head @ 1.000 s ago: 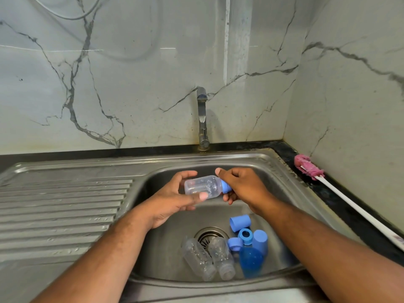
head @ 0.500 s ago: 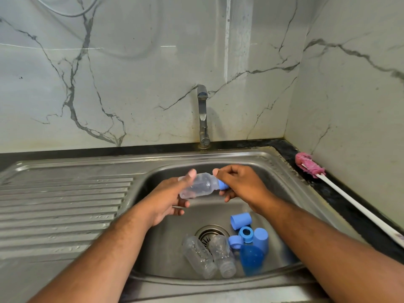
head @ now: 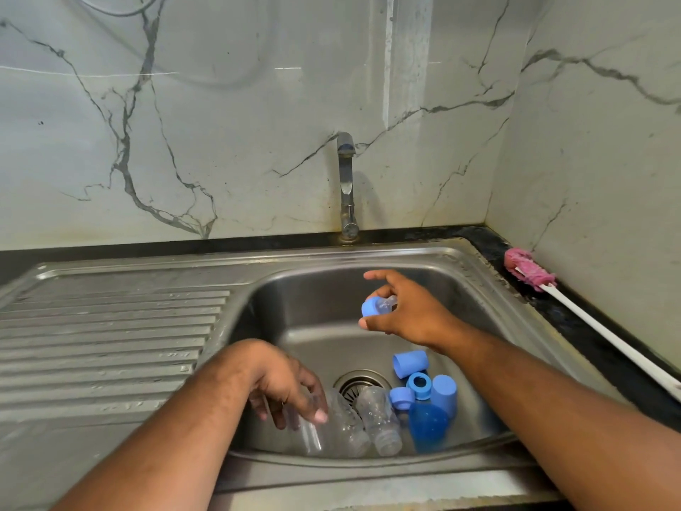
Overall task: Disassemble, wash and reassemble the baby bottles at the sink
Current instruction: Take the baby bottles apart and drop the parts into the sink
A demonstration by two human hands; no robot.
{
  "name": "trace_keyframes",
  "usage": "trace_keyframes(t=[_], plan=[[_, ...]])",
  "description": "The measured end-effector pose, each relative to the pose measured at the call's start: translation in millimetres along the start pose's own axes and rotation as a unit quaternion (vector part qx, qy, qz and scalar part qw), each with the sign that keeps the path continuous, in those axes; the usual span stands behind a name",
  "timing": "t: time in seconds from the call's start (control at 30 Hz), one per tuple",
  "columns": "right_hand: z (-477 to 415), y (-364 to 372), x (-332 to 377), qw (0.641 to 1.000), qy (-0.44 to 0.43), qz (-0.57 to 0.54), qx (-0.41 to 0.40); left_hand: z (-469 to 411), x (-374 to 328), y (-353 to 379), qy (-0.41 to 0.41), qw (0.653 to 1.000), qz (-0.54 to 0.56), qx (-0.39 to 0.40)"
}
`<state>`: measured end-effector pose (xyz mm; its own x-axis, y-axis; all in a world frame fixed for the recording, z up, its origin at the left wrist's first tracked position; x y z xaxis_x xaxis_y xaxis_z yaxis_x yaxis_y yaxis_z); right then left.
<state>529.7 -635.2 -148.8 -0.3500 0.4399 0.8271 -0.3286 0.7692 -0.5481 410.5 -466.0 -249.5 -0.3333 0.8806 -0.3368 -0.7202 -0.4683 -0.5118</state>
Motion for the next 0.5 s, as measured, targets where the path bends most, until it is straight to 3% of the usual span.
trace_keyframes(t=[0.17,0.23,0.3,0.4,0.5], plan=[[5,19,11,0.997,-0.03,0.061,0.041,-3,-2,9,-0.008,0.999,-0.035,0.032],[7,24,16,0.994,-0.042,0.079,0.055,-2,-4,-4,-0.011,0.995,-0.095,-0.016],[10,27,23,0.992,-0.057,0.096,0.067,6,-13,-29,0.012,0.985,-0.121,-0.122],[13,30,30,0.988,-0.073,0.111,0.074,20,-36,-53,0.141,0.958,0.074,-0.241],[13,32,36,0.986,-0.086,0.124,0.073,28,-53,-56,0.207,0.917,0.229,-0.252]])
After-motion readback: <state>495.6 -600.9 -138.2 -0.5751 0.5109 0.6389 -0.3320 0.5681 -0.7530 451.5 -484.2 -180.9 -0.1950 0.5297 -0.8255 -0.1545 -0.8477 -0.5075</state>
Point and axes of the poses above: each hand's wrist, its own z-axis away from the middle knuckle, its own y-axis out of the palm, x = y × z, the point moved 10 cm from there along -z, towards the middle knuckle, and after that the axes turned 1 degree about -z, right-handed, at the moved point
